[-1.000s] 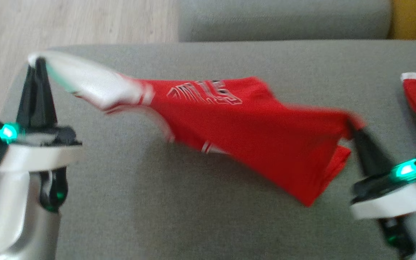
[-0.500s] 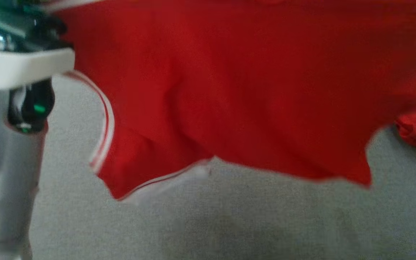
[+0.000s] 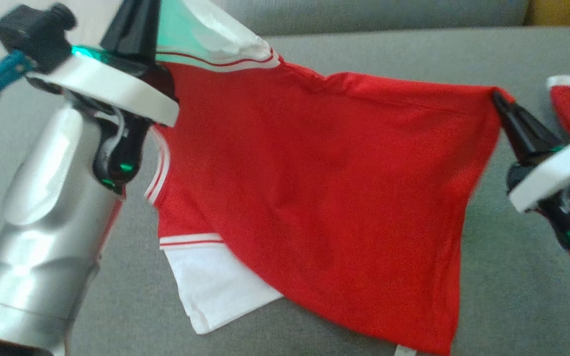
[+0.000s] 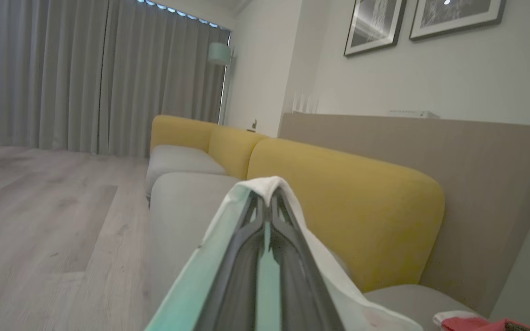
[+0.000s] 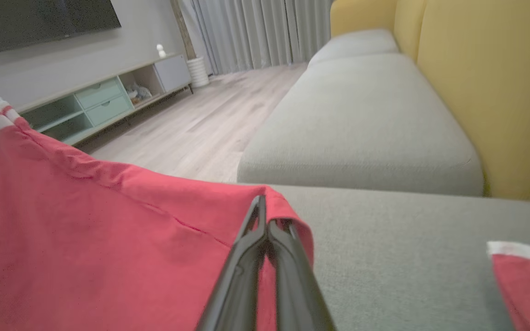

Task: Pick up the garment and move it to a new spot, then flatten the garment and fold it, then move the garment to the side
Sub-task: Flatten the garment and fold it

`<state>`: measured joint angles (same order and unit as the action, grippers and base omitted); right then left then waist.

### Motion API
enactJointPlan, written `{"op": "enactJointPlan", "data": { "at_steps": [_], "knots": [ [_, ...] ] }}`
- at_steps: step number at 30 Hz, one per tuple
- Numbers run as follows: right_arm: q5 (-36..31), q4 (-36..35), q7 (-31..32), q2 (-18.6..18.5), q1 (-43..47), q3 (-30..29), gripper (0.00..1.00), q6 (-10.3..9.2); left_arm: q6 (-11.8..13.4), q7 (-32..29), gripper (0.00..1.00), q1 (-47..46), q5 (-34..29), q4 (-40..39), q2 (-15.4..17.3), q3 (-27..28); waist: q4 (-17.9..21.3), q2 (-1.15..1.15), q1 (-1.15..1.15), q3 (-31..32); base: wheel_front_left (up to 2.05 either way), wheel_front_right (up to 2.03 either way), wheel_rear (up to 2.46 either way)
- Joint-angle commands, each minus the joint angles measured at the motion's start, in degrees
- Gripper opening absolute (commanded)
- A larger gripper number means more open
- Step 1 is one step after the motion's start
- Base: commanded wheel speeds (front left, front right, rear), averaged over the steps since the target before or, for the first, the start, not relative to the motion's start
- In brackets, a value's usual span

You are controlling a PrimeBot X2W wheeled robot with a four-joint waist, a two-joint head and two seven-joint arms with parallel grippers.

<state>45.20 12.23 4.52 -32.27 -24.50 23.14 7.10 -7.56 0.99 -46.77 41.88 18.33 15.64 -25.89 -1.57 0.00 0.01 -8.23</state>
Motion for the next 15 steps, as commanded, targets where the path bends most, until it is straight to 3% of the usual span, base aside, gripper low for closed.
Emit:
{"op": "enactJointPlan", "data": {
  "at_steps": [1, 5, 6, 7, 8, 15],
  "knots": [
    [0.49, 1.73, -1.13, -0.19, -3.61, 1.96, 0.00, 0.39, 0.08, 1.64, 0.00, -3.87, 0.26, 0.57, 1.91, 0.71, -0.80, 0.00, -0.01, -5.09, 0.00, 0.00, 0.00],
    [0.68, 10.41, -5.00, 2.36, -7.63, 6.98, 0.00, 0.39, 0.08, 5.72, 0.00, -5.48, 0.91, 5.66, 2.31, -3.08, -0.54, 0.00, -0.01, -7.64, 0.00, 0.00, 0.00],
    [0.89, 12.61, -6.56, 3.04, -8.52, 7.66, 0.44, 0.39, 0.08, 6.74, 0.00, -5.87, 1.19, 6.62, 2.48, -3.99, -0.39, 0.00, -0.01, -7.92, 0.00, 0.00, 0.00],
    [0.89, 12.61, -6.56, 3.04, -8.52, 7.66, 0.44, 0.39, 0.08, 6.74, 0.00, -5.87, 1.19, 6.62, 2.48, -3.99, -0.39, 0.00, -0.01, -7.92, 0.00, 0.00, 0.00],
    [0.88, 15.01, -8.18, 3.67, -9.32, 8.01, 1.00, 0.39, 0.08, 7.71, 0.00, -6.27, 1.48, 7.49, 2.66, -4.92, -0.24, 0.00, -0.01, -8.08, 0.00, 0.00, 0.00],
    [2.35, 24.71, -14.92, 6.17, -10.87, 12.04, 1.00, 0.39, 0.08, 11.67, 0.00, -8.99, 3.61, 11.87, 3.61, -9.75, 0.52, 0.00, -0.01, -8.17, 0.00, 0.00, 0.00]
  ]
}}
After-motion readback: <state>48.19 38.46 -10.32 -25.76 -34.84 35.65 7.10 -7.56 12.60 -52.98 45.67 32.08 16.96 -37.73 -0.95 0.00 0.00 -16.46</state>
